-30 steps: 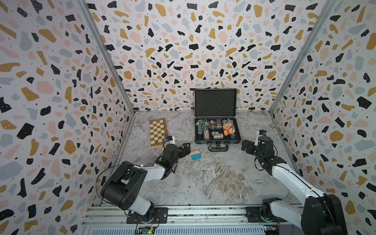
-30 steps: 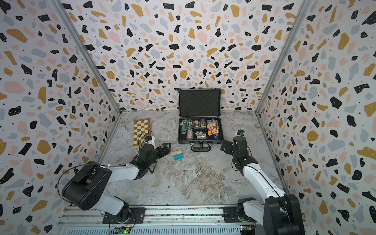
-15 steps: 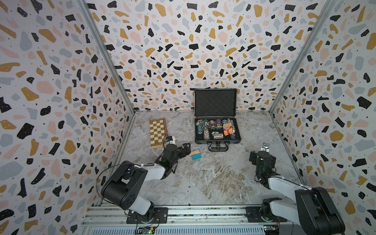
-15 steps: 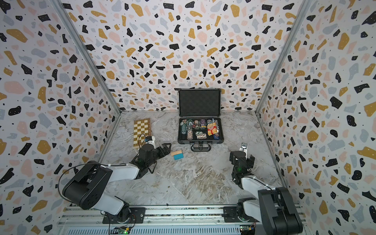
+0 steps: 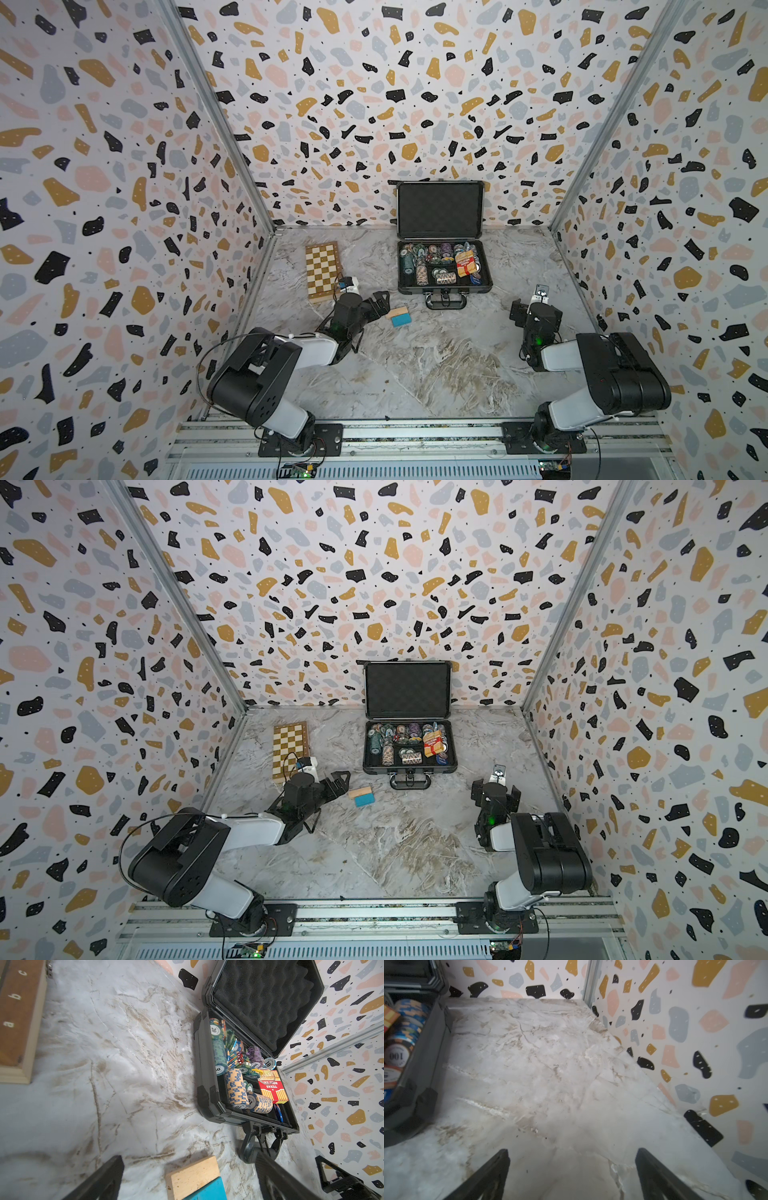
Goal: Open the poker set cases
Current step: Reset both arms
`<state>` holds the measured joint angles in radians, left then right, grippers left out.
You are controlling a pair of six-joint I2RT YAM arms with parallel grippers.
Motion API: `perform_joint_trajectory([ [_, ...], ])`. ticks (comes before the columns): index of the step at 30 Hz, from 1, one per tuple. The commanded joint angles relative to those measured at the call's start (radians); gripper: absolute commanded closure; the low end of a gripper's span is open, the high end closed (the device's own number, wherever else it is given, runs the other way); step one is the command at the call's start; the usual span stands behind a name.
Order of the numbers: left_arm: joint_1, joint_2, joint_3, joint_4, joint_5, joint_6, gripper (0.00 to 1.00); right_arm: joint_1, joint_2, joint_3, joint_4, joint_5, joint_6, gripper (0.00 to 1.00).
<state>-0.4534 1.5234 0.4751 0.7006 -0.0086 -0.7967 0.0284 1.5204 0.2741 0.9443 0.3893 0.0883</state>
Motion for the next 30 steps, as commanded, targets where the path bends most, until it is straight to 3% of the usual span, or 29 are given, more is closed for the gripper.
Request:
perform_joint_trajectory([
  [1, 0.000, -0.006, 0.023, 0.010, -0.008, 0.014, 0.01, -0.024, 0.019, -0.007, 0.153, -0.095, -0.004, 0.00],
  [2, 0.000, -0.006, 0.025, 0.005, -0.008, 0.016, 0.01, -0.024, -0.043, 0.011, 0.016, -0.091, 0.017, 0.00],
  [4, 0.001, -0.006, 0.032, -0.007, -0.004, 0.018, 0.01, -0.024, 0.009, 0.017, 0.075, -0.089, 0.001, 0.00],
  [7, 0.001, -0.006, 0.039, -0.013, 0.011, 0.035, 0.01, -0.018, -0.020, 0.098, -0.121, -0.258, -0.062, 0.00],
  [15, 0.000, -0.058, 0.055, -0.057, 0.048, 0.200, 0.01, -0.021, -0.004, 0.071, -0.047, -0.286, -0.068, 0.00],
  [19, 0.001, -0.117, 0.059, -0.111, -0.056, 0.365, 0.01, -0.021, -0.008, 0.074, -0.059, -0.287, -0.067, 0.00],
  [25, 0.003, -0.335, 0.048, -0.232, -0.221, 0.571, 0.01, -0.021, -0.006, 0.074, -0.056, -0.286, -0.068, 0.00],
  [30, 0.003, -0.437, -0.023, -0.217, -0.273, 0.834, 0.01, -0.021, -0.005, 0.074, -0.054, -0.287, -0.068, 0.00],
])
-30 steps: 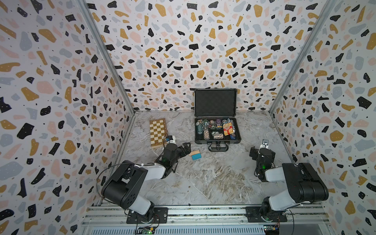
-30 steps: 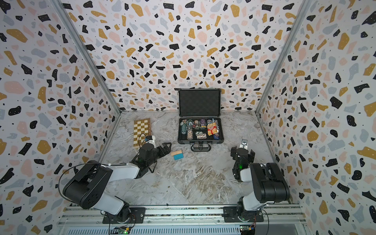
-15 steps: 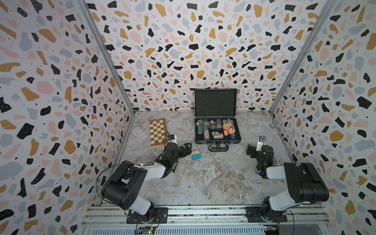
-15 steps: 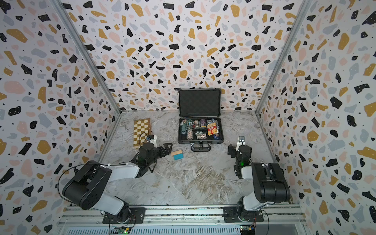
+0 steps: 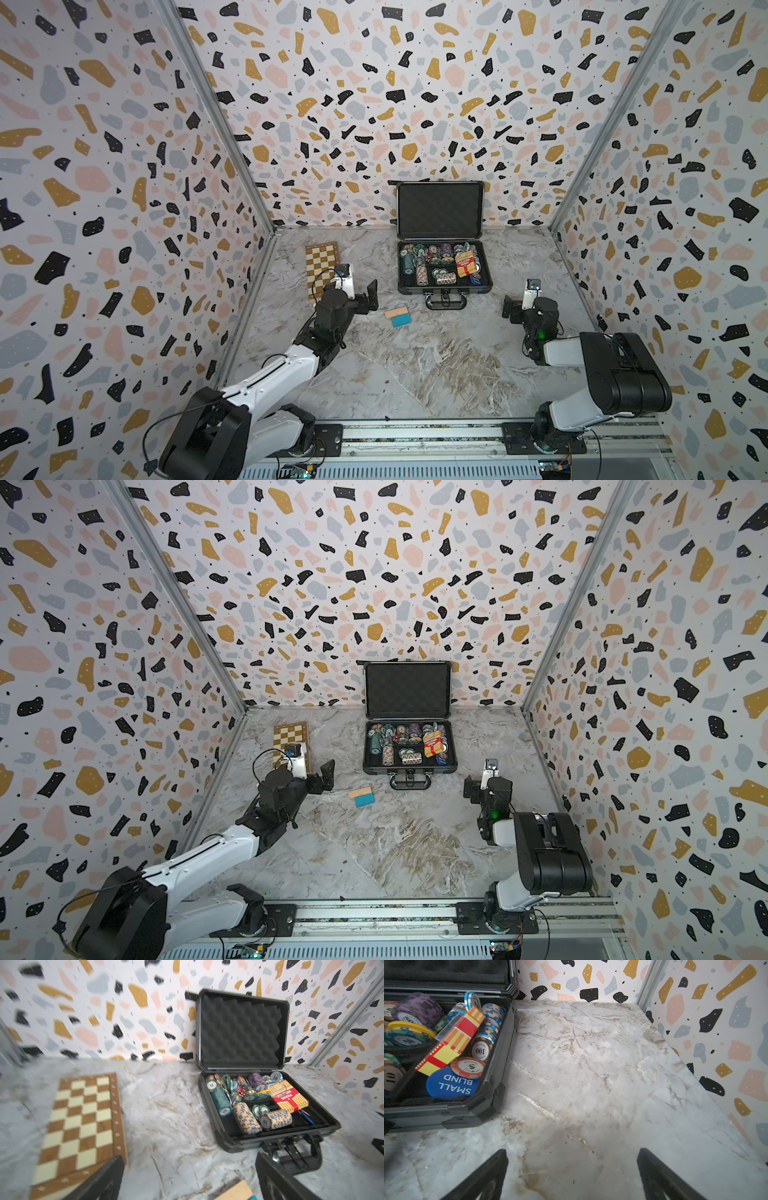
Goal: Open the poker set cases
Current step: Reset both arms
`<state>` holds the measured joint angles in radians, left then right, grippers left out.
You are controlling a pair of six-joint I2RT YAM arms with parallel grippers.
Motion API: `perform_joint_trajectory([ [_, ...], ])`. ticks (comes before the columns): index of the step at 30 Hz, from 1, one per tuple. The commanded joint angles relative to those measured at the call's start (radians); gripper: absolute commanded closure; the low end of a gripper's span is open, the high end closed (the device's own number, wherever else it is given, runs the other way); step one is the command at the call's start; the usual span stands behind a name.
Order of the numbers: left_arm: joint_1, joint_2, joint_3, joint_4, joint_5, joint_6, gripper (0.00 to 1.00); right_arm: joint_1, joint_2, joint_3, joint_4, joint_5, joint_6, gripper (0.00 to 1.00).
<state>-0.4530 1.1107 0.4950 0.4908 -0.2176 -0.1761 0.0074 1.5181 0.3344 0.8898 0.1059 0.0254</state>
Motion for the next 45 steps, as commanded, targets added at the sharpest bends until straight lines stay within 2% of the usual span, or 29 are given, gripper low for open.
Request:
perform_joint_trajectory([
  [1, 0.003, -0.035, -0.060, -0.005, -0.074, 0.254, 0.01, -0.001, -0.003, 0.014, 0.000, -0.003, -0.005, 0.00],
  [4, 0.003, -0.055, -0.097, 0.002, -0.171, 0.267, 0.01, 0.000, -0.003, 0.014, 0.000, -0.003, -0.005, 0.00],
  [8, 0.004, -0.037, -0.160, 0.069, -0.204, 0.369, 0.01, 0.000, -0.003, 0.014, 0.000, -0.004, -0.005, 0.00],
  [11, 0.004, 0.044, -0.249, 0.284, -0.280, 0.395, 0.01, 0.000, -0.003, 0.013, -0.002, -0.005, -0.005, 0.00],
  [14, 0.007, 0.196, -0.321, 0.602, -0.385, 0.432, 0.01, 0.000, -0.003, 0.014, -0.002, -0.005, -0.006, 0.00],
  [16, 0.018, 0.306, -0.349, 0.776, -0.377, 0.479, 0.01, 0.000, -0.003, 0.014, -0.002, -0.005, -0.005, 0.00],
  [18, 0.059, 0.422, -0.363, 0.923, -0.380, 0.458, 0.01, 0.000, -0.003, 0.015, -0.002, -0.005, -0.006, 0.00],
  [19, 0.061, 0.419, -0.337, 0.904, -0.446, 0.445, 0.01, 0.000, -0.003, 0.015, -0.002, -0.005, -0.005, 0.00],
  [20, 0.077, 0.409, -0.333, 0.885, -0.444, 0.422, 0.01, 0.000, -0.003, 0.015, -0.001, -0.004, -0.005, 0.00],
  [23, 0.169, 0.360, -0.342, 0.815, -0.331, 0.323, 0.01, 0.000, -0.003, 0.015, -0.003, -0.005, -0.005, 0.00],
  [26, 0.292, 0.287, -0.309, 0.576, -0.132, 0.201, 0.01, 0.000, -0.003, 0.015, -0.003, -0.004, -0.006, 0.00],
  [27, 0.331, 0.306, -0.285, 0.553, -0.073, 0.185, 0.01, 0.000, -0.003, 0.015, -0.003, -0.004, -0.005, 0.00],
  [29, 0.353, 0.353, -0.235, 0.532, -0.021, 0.208, 0.01, 0.000, -0.003, 0.015, -0.003, -0.004, -0.005, 0.00],
  [31, 0.370, 0.318, -0.194, 0.401, 0.045, 0.195, 0.01, 0.000, -0.003, 0.015, -0.003, -0.005, -0.005, 0.00],
  [32, 0.373, 0.313, -0.186, 0.373, 0.051, 0.193, 0.01, 0.000, -0.003, 0.015, -0.003, -0.006, -0.005, 0.00],
  [35, 0.373, 0.340, -0.210, 0.465, 0.034, 0.199, 0.01, 0.000, -0.003, 0.015, -0.003, -0.006, -0.005, 0.00],
  [45, 0.373, 0.331, -0.216, 0.460, 0.027, 0.191, 0.01, 0.000, -0.003, 0.013, 0.001, -0.004, -0.004, 0.00],
])
